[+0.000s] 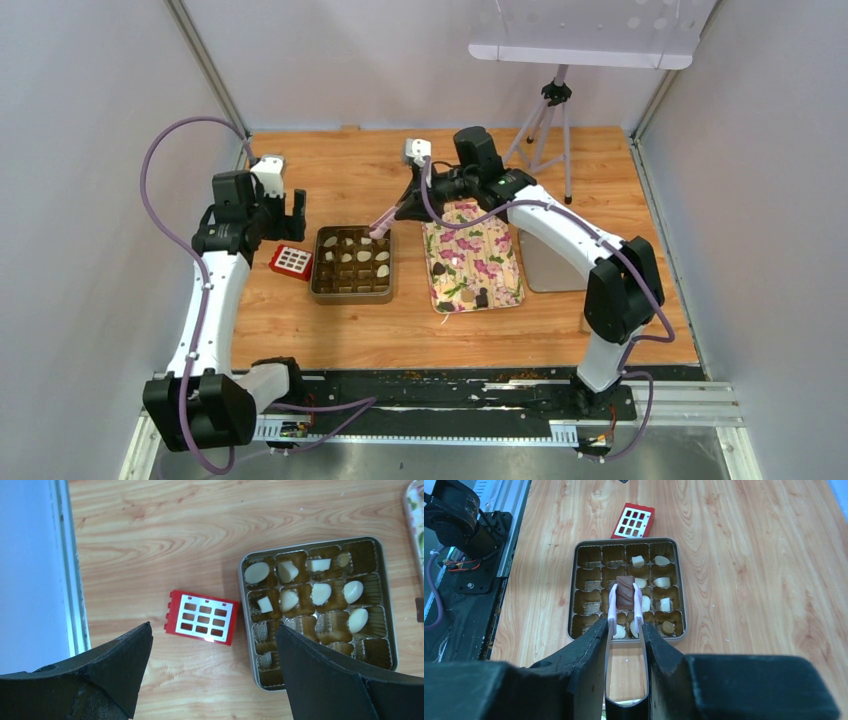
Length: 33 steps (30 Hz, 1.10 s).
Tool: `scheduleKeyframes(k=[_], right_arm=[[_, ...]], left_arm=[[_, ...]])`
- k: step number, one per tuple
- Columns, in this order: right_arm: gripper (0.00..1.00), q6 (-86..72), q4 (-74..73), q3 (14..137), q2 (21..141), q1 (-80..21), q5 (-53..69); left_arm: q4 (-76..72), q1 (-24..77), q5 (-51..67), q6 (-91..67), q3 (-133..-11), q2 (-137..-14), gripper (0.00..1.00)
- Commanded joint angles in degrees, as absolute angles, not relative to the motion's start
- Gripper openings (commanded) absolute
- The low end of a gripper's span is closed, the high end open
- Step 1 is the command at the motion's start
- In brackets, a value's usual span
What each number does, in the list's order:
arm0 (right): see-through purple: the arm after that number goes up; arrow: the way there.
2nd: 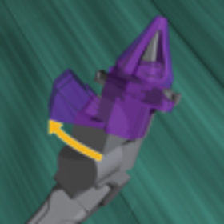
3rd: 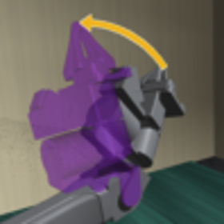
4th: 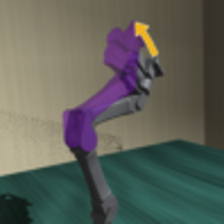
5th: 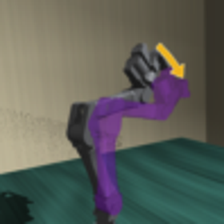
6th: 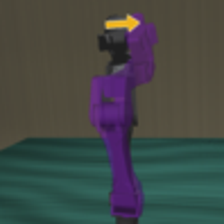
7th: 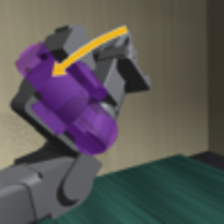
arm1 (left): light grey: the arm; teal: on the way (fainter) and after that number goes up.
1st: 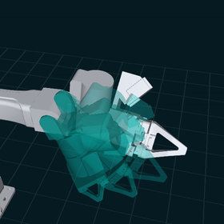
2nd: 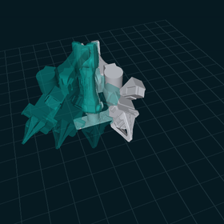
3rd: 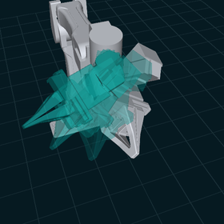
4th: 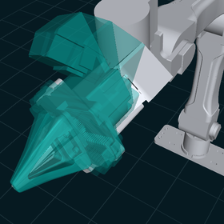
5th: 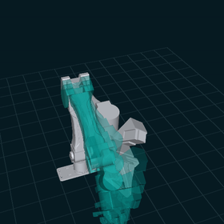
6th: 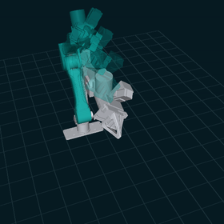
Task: Pack the chocolate
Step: Place the fake chocolate in the packing box.
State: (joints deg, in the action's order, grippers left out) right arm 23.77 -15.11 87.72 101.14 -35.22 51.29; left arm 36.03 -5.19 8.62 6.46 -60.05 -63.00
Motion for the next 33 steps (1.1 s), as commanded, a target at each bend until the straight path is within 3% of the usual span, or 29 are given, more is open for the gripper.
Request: scheduleKeyframes(k=[1,13,27,33], right_arm=[[0.13,23.7,-12.2,91.1,103.2,-37.1,53.9],[0.13,24.8,-14.9,93.6,108.1,-38.0,56.1],[0.16,32.6,-19.6,93.5,112.8,-40.5,51.0],[0.26,32.8,-18.9,94.0,114.3,-41.4,47.3]], left_arm=[[37.5,-6.2,6.1,7.3,-60.9,-62.0,1.0],[36.4,-6.2,7.3,8.8,-61.5,-63.8,1.0],[34.3,-6.2,7.0,11.0,-57.4,-55.3,1.0],[35.0,-6.2,7.8,9.9,-56.2,-51.6,1.0]])
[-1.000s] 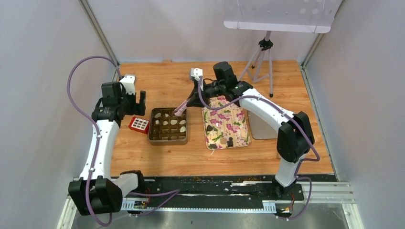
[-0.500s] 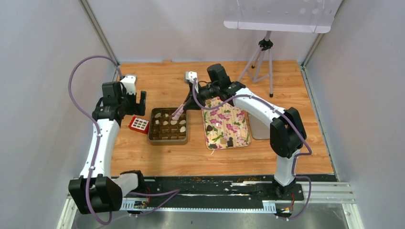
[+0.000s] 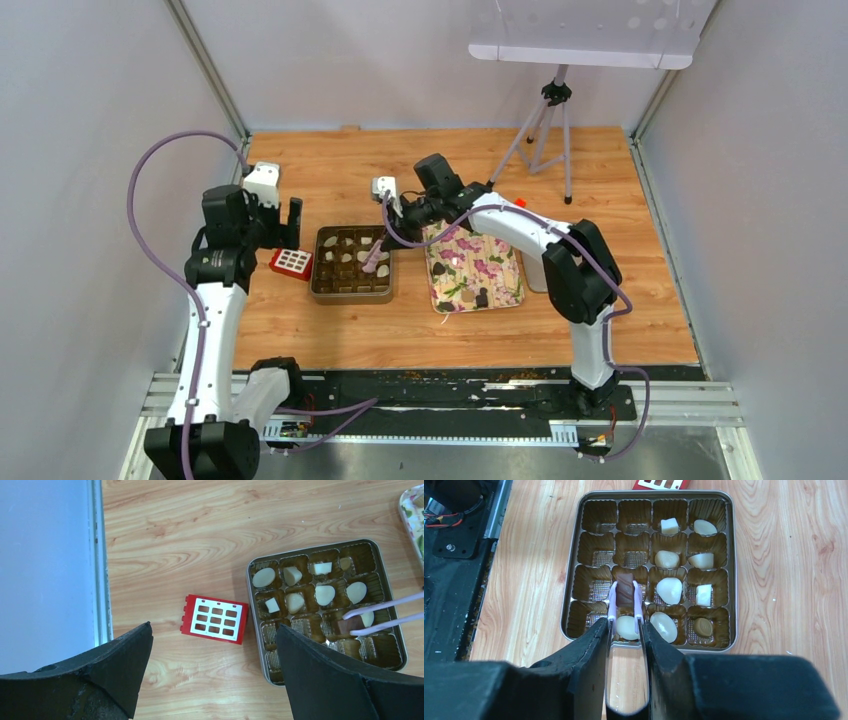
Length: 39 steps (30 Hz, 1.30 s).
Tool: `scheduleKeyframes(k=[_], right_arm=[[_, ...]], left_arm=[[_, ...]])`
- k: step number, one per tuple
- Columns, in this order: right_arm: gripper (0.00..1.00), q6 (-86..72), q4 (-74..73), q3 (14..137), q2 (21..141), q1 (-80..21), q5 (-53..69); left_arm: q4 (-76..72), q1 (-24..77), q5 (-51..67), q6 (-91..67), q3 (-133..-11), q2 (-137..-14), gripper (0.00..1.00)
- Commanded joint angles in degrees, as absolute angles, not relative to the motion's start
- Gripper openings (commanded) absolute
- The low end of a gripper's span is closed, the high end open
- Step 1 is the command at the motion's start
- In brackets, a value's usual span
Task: Pack the chocolate
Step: Place the fake chocolate in the packing box.
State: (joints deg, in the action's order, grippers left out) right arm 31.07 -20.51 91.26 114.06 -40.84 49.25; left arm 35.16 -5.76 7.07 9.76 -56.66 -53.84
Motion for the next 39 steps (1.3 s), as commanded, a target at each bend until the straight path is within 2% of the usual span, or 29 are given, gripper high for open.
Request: scheduleKeyframes(k=[1,3,10,16,20,31,39], right_arm=[[0.29,32.5,-18.7,94.0,114.3,-41.5,47.0],[0.35,31.9,-18.1,93.8,114.1,-41.7,46.5],[0.42,29.7,-16.6,92.1,111.6,-42.1,46.6],[0.27,28.7,-16.0,91.5,107.6,-41.8,46.3],[0.22,28.2,-15.7,88.7,102.5,-41.0,45.7],[0.24,33.6,-20.2,70.6,86.9,-32.7,41.0],[0.26,40.3,-22.2,64.4,85.0,-29.4,39.3]], left_arm=[[35.0,-6.2,8.2,9.5,-56.0,-51.0,1.0],[35.0,-6.2,8.8,9.1,-55.7,-50.2,1.0],[34.1,-6.2,9.9,8.8,-54.8,-49.0,1.0],[31.9,-6.2,12.0,7.7,-54.8,-49.3,1.0],[29.8,-6.2,13.6,6.5,-54.8,-50.0,1.0],[25.8,-6.2,19.9,1.8,-53.4,-53.9,1.0],[27.8,-6.2,22.7,2.4,-54.1,-54.8,1.0]])
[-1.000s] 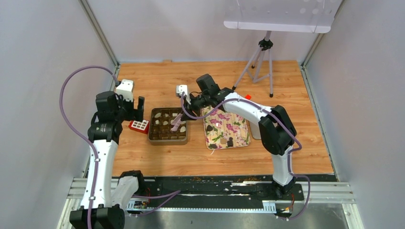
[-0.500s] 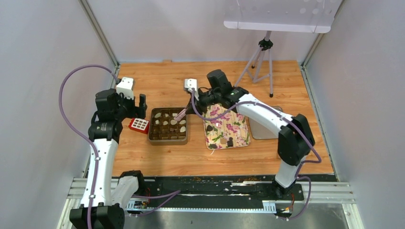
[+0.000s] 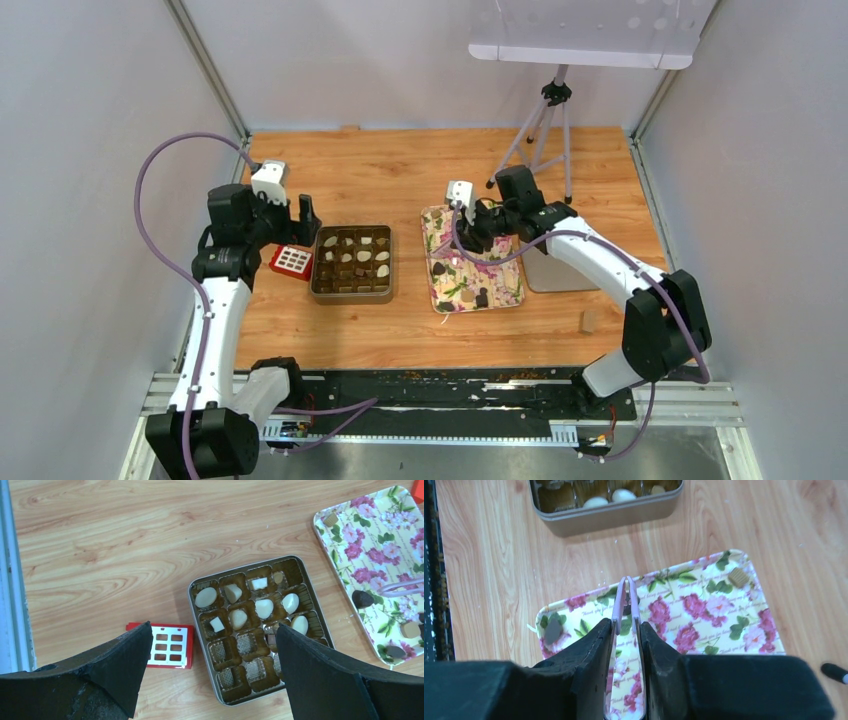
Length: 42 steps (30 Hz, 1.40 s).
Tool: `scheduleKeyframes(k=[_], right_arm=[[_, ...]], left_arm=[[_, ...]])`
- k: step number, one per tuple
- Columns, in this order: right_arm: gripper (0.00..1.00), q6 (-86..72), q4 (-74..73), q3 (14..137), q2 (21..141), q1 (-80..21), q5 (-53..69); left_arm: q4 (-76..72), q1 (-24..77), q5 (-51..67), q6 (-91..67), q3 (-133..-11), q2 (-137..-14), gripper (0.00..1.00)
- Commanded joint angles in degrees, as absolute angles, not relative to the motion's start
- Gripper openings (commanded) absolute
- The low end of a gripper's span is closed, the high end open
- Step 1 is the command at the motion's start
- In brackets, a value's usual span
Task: Pack the chocolate
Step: Place the fake chocolate in the packing box, then pick up the fake chocolate from the plate.
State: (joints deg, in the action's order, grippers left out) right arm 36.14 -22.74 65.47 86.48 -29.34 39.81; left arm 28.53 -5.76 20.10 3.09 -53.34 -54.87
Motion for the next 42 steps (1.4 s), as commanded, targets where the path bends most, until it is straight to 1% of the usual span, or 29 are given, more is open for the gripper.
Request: scheduleKeyframes(k=[1,3,8,11,21,29,34,36,42], right_arm=[[0.27,40.7,-22.0,64.1,85.2,-29.4,39.1],[0.29,41.7,-22.3,63.8,85.8,-29.4,38.7],[0.41,43.1,-23.9,64.2,87.3,-29.4,38.1],[0.44,43.1,-24.0,64.3,88.0,-29.4,38.1],[0.47,43.5,-24.1,65.5,91.4,-29.4,40.0],[0.46,44.0,-24.0,66.4,94.0,-29.5,40.3],[0.48,43.8,-23.1,65.9,94.2,-29.6,40.4],[0.46,43.9,-22.9,65.7,94.4,-29.8,40.5],[0.27,46.4,-24.6,66.7,94.2,-30.7,40.3]], left_arm=[[28.0,-6.2,22.9,2.5,-54.1,-54.8,1.0],[28.2,-6.2,23.3,2.4,-54.1,-54.7,1.0],[28.2,-6.2,23.3,2.7,-53.1,-53.3,1.0],[28.4,-6.2,23.1,2.7,-52.3,-52.3,1.0],[29.0,-6.2,23.0,3.1,-51.7,-51.3,1.0],[27.9,-6.2,22.9,2.3,-50.3,-50.8,1.0],[28.0,-6.2,22.9,2.4,-50.1,-50.6,1.0],[27.9,-6.2,22.9,2.4,-50.0,-50.6,1.0],[27.6,-6.2,23.0,2.4,-49.8,-50.6,1.0]])
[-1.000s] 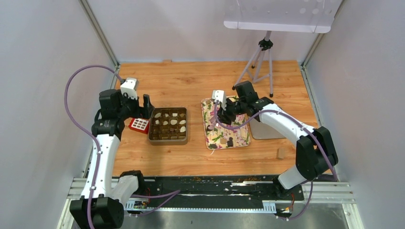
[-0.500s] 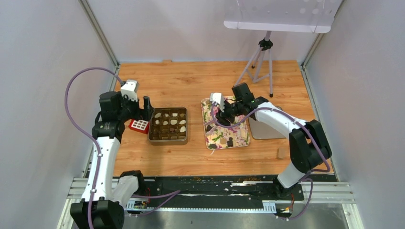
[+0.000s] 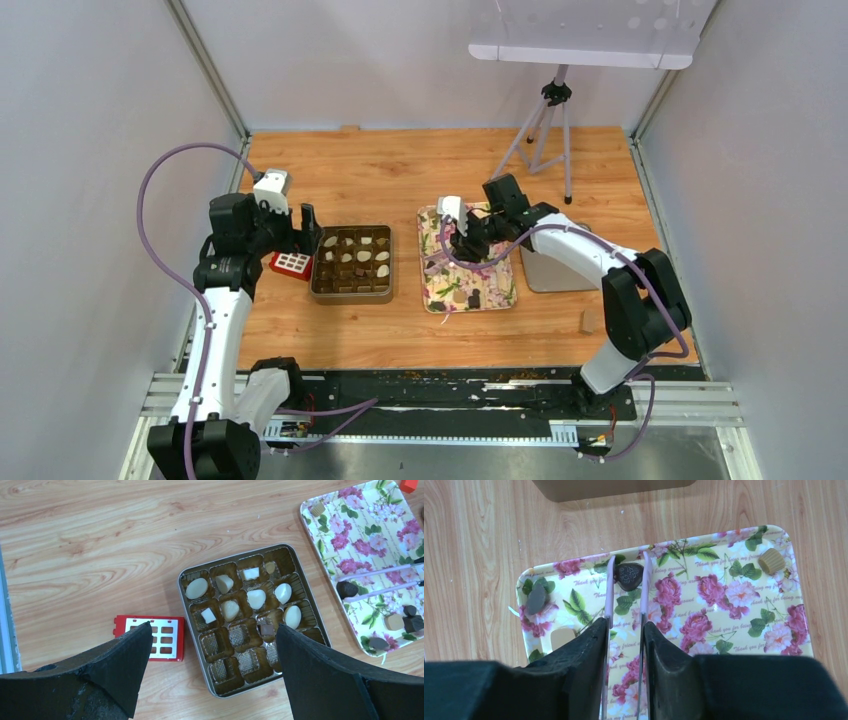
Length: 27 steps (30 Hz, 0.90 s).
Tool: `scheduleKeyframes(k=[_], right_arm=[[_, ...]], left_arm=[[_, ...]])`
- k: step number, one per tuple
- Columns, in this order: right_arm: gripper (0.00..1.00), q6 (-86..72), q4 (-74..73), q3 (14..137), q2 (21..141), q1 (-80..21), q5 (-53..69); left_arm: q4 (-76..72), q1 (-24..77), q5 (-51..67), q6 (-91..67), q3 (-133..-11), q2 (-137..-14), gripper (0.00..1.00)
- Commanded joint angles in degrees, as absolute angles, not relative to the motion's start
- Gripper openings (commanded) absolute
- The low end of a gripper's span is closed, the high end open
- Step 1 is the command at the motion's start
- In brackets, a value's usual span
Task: Pack the chocolate
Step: Pick up the fake chocolate from the plate.
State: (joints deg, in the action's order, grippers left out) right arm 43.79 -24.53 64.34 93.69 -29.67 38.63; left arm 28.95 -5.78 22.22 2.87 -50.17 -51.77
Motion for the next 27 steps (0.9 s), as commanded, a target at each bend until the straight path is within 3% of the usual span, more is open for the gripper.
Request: scheduleKeyframes(k=[1,11,27], right_arm=[[0.25,47.2,-25.4,67.1,93.8,-30.7,39.8],[0.12,50.4,-38.0,74.6,88.2,-30.7,41.4],[0.13,36.5,-27.2,86.4,98.0,-40.0,45.8]], left_arm=[[27.7,-6.2,23.1,2.3,-49.8,-50.5,1.0],[26.8,-6.2,23.7,1.9,-49.4,-50.6,1.0],[28.0,-6.3,19.5,1.7,-50.1,-48.7,1.0]])
